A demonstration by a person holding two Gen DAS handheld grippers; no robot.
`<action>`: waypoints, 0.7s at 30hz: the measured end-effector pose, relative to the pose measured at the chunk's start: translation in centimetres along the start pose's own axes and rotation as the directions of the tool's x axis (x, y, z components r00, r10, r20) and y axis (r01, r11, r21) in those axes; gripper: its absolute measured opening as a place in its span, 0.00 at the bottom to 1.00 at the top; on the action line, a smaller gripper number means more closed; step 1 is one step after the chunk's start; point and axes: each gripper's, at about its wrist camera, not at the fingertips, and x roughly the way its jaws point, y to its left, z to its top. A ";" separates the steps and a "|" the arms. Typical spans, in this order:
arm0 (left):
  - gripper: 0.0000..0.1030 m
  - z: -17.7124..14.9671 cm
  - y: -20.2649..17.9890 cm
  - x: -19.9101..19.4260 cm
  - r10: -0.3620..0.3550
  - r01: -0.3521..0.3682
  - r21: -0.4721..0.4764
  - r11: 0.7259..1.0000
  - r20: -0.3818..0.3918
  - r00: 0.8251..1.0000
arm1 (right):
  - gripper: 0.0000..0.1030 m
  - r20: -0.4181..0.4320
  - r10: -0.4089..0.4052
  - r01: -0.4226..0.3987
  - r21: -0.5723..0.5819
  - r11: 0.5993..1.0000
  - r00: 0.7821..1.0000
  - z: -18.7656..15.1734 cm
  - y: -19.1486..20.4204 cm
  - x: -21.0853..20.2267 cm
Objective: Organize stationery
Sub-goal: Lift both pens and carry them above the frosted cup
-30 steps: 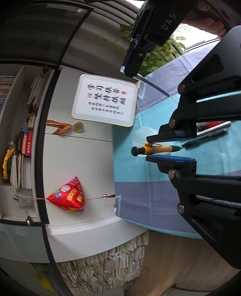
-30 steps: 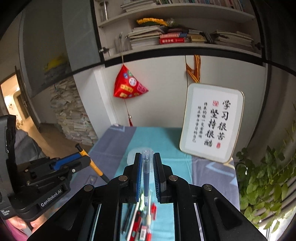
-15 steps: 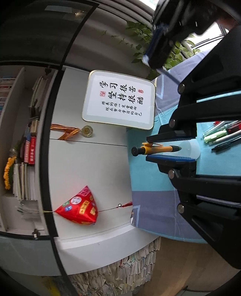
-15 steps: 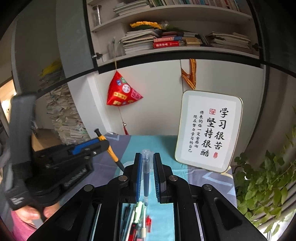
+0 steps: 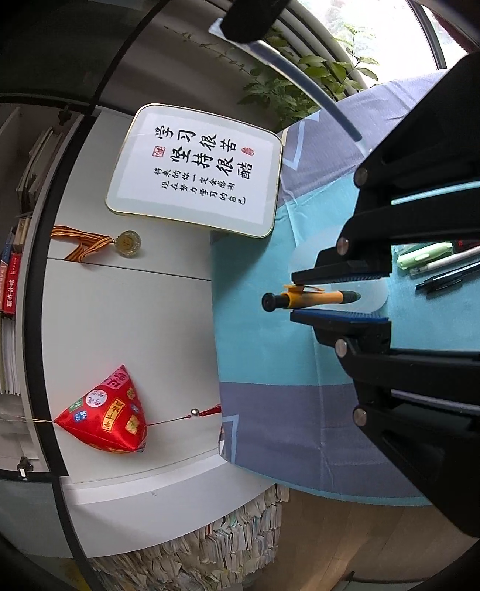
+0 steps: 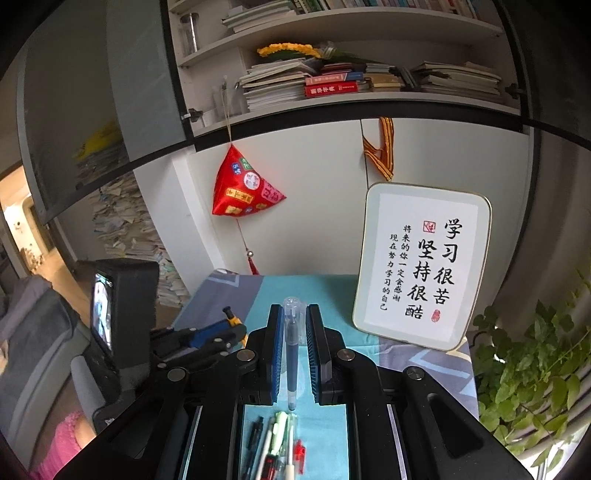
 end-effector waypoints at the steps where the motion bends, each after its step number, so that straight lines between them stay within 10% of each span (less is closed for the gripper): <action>1: 0.11 0.0 0.0 0.2 0.000 0.000 0.001 1.000 -0.003 1.000 | 0.13 0.000 0.000 0.000 0.001 1.000 1.000 0.1 0.0 0.0; 21: 0.11 -0.6 0.7 2.3 -0.009 0.008 -0.021 1.000 -0.052 0.999 | 0.13 0.014 0.024 -0.024 0.005 1.000 1.000 1.2 0.9 1.5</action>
